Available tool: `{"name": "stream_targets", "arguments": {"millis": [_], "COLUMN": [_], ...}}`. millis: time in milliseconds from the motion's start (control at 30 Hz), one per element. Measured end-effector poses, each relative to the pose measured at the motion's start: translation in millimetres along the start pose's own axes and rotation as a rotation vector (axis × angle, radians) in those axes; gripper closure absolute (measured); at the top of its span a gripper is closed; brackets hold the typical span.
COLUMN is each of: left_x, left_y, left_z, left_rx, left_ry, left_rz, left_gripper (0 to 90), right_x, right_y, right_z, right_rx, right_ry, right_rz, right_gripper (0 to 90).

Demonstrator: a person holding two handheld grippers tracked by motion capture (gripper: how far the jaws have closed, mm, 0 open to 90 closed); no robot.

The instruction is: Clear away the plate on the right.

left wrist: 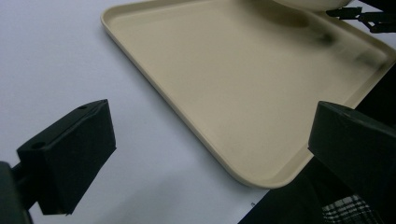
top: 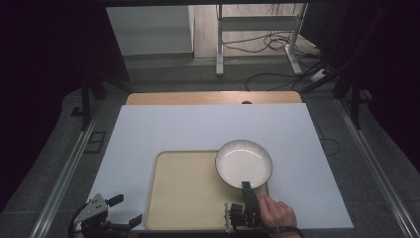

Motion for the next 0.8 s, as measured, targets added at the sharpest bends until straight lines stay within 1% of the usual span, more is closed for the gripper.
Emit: {"name": "stream_targets", "arguments": {"millis": [33, 67, 100, 167, 267, 300, 433, 533, 567, 600, 633, 667, 700, 733, 767, 800], "left_x": [0.0, 0.0, 0.0, -0.1, -0.1, -0.1, -0.2, -0.3, -0.3, -0.3, -0.3, -0.3, -0.3, -0.3, -0.3, -0.3], "left_y": [0.0, 0.0, 0.0, 0.0, 0.0, 0.0, 0.1, 0.1, 0.1, 0.1, 0.2, 0.2, 0.2, 0.1, 0.1, 0.1], "left_z": [0.0, 0.0, 0.0, 0.0, 0.0, 0.0, 0.1, 0.1, 0.1, 0.1, 0.1, 0.1, 0.1, 0.1, 0.1, 0.1], "left_rx": [0.0, 0.0, 0.0, 0.001, 0.001, 0.002, 0.004, 0.003, 0.004, 0.004, 0.004, 0.004, 0.004, 0.004, 0.003, 0.004], "left_ry": [0.0, 0.0, 0.0, 0.0, 0.0, 0.0, -0.001, 0.001, 0.001, 0.0, 0.0, 0.0, 0.0, 0.001, 0.001, 0.001], "left_rz": [0.0, 0.0, 0.0, 0.0, 0.001, 0.0, 0.001, 0.0, 0.0, 0.0, 0.0, 0.0, 0.0, 0.0, 0.0, 0.0], "left_gripper": [0.3, 0.3, 0.3, 0.3, 0.3, 0.3, 0.3, 0.3, 0.3, 0.3, 0.3, 0.4, 0.3, 0.3, 0.4, 0.4], "right_x": [0.3, -2.4, 0.3, 1.1, 1.5, 1.5, 2.2, 2.1, 2.0, 2.0, 2.4, 2.0, 1.8, 1.8, 2.1, 2.1], "right_y": [-0.1, 0.6, -0.4, -1.1, -1.7, -1.3, -2.7, -3.1, -4.8, -4.8, -4.1, -5.5, -5.8, -5.8, -6.4, -6.4], "right_z": [-1.8, -3.9, -5.1, -10.5, -14.1, -15.5, -25.0, -29.0, -32.6, -32.6, -34.2, -36.5, -40.2, -40.2, -44.1, -44.1], "right_rx": [-0.001, -0.012, -0.004, -0.008, -0.009, -0.017, -0.023, -0.03, -0.022, -0.022, -0.034, -0.027, -0.035, -0.035, -0.039, -0.039], "right_ry": [0.006, -0.024, 0.009, 0.023, 0.029, 0.028, 0.054, 0.06, 0.067, 0.067, 0.076, 0.076, 0.083, 0.083, 0.097, 0.097], "right_rz": [-0.002, -0.002, -0.003, -0.004, -0.004, -0.008, -0.006, -0.007, -0.011, -0.011, -0.009, -0.012, -0.013, -0.013, -0.012, -0.012], "right_gripper": [76.0, 76.0, 76.0, 76.0, 76.0, 75.9, 75.9, 76.0, 75.9, 75.9, 75.9, 75.9, 75.9, 75.9, 75.9, 75.9]}}
Point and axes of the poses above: each handheld gripper's, and its own axes: x roughly forward along the jaws, z roughly out of its underside, y roughly to its right, the point moved 1 cm from there along x, roughly forward along the jaws, and after that the axes turned 2 degrees about -y, right-handed, at the moved point
